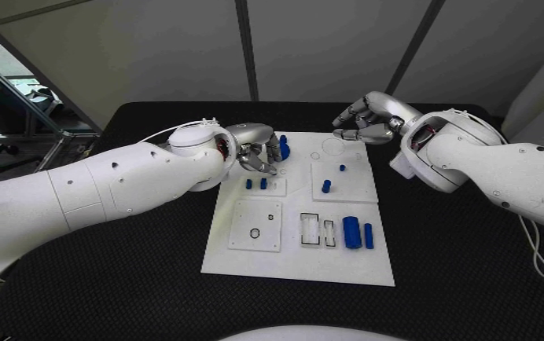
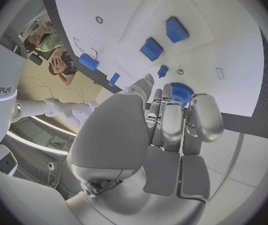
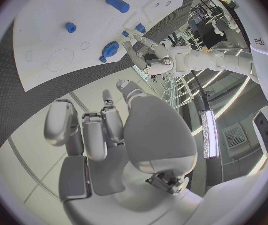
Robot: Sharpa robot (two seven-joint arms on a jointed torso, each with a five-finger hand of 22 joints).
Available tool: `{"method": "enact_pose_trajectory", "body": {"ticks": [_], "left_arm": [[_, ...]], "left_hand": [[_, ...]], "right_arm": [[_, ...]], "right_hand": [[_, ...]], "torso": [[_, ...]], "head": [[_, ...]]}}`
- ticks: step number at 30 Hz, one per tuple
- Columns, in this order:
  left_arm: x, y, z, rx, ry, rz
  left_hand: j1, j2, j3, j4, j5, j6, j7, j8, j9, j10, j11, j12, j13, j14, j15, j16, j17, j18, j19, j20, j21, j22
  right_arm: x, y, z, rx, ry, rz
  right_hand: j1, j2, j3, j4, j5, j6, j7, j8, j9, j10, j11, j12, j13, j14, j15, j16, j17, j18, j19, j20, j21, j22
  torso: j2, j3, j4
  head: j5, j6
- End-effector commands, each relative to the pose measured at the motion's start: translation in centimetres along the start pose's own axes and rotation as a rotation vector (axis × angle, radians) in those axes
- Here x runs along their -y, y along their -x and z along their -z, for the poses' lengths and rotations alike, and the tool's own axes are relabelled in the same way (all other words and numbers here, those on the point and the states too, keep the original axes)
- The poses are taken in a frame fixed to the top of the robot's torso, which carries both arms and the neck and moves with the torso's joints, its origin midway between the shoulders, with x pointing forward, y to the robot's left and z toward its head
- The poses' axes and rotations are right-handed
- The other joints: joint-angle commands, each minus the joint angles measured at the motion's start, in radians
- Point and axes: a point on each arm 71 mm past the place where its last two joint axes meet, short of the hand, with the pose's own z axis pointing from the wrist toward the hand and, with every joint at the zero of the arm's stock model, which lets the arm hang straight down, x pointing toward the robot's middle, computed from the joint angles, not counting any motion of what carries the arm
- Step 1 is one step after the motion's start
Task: Assemble the parts on the task board
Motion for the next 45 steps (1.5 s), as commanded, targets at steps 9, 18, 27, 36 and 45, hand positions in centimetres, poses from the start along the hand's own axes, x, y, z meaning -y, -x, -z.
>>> {"method": "enact_pose_trajectory", "body": {"ticks": [9,18,27,36,45], "left_arm": [[0.4,-0.3,-0.4,-0.004,-0.015,-0.076],[0.6,-0.8,-0.8,-0.031,-0.012,-0.085],[0.2,-1.0,-0.8,-0.048,0.005,-0.089],[0.0,-1.0,-0.9,-0.048,0.016,-0.089],[0.2,-1.1,-1.1,-0.055,0.007,-0.089]], "left_hand": [[0.004,-0.006,0.003,-0.009,0.002,-0.001,-0.003,-0.006,-0.004,-0.005,0.003,-0.008,-0.005,0.006,0.002,0.008,-0.002,-0.038,0.0,0.005,-0.003,0.145],[0.013,0.002,0.016,-0.016,0.003,0.005,-0.004,-0.006,-0.006,0.001,0.002,-0.008,-0.007,0.005,0.001,0.009,-0.003,-0.039,0.0,0.005,-0.001,0.147],[0.019,0.006,0.027,-0.02,0.003,0.007,-0.004,-0.008,-0.008,0.006,0.001,-0.009,-0.009,0.005,0.001,0.01,-0.005,-0.039,0.001,0.004,-0.001,0.147],[0.024,0.011,0.043,-0.025,0.004,0.011,-0.002,-0.01,-0.012,0.011,0.001,-0.013,-0.013,0.005,0.0,0.011,-0.007,-0.039,0.001,0.004,0.0,0.149],[0.024,0.012,0.05,-0.026,0.004,0.014,-0.001,-0.01,-0.013,0.015,0.0,-0.014,-0.015,0.004,0.0,0.011,-0.007,-0.039,0.001,0.004,0.002,0.15]], "right_arm": [[-0.3,0.1,-0.1,0.006,0.013,0.001],[-0.3,0.0,-0.1,0.005,0.015,0.001],[-0.4,0.0,-0.1,0.004,0.016,0.001],[-0.4,0.0,-0.1,0.004,0.016,0.001],[-0.4,0.0,-0.1,0.003,0.018,0.0]], "right_hand": [[0.003,-0.006,0.005,0.001,0.002,0.007,0.001,0.006,-0.001,-0.004,0.0,0.0,0.035,0.079,-0.009,-0.005,0.148,0.018,-0.004,-0.003,-0.003,0.001],[0.003,-0.006,0.005,0.001,0.002,0.007,0.001,0.006,-0.001,-0.004,0.0,0.0,0.035,0.079,-0.009,-0.005,0.148,0.018,-0.004,-0.003,-0.003,0.001],[0.003,-0.006,0.005,0.001,0.002,0.007,0.001,0.006,-0.001,-0.004,0.0,0.0,0.035,0.079,-0.009,-0.005,0.148,0.018,-0.004,-0.003,-0.003,0.001],[0.003,-0.006,0.005,0.001,0.002,0.007,0.001,0.006,-0.001,-0.004,0.0,0.0,0.035,0.079,-0.009,-0.005,0.148,0.018,-0.004,-0.003,-0.003,0.001],[0.004,-0.007,0.009,0.002,0.005,0.008,0.001,0.006,-0.001,-0.005,0.0,0.0,0.034,0.079,-0.009,-0.007,0.146,0.018,-0.004,-0.004,-0.004,0.0]], "torso": [[0.0,0.0004,-0.0009],[0.0,0.0007,-0.0002],[-0.001,0.0006,0.0005],[-0.001,0.0004,0.0005],[-0.001,0.0006,0.0]], "head": [[0.0,-0.003],[0.0,-0.006],[-0.001,-0.007],[0.0,-0.006],[0.0,-0.006]]}}
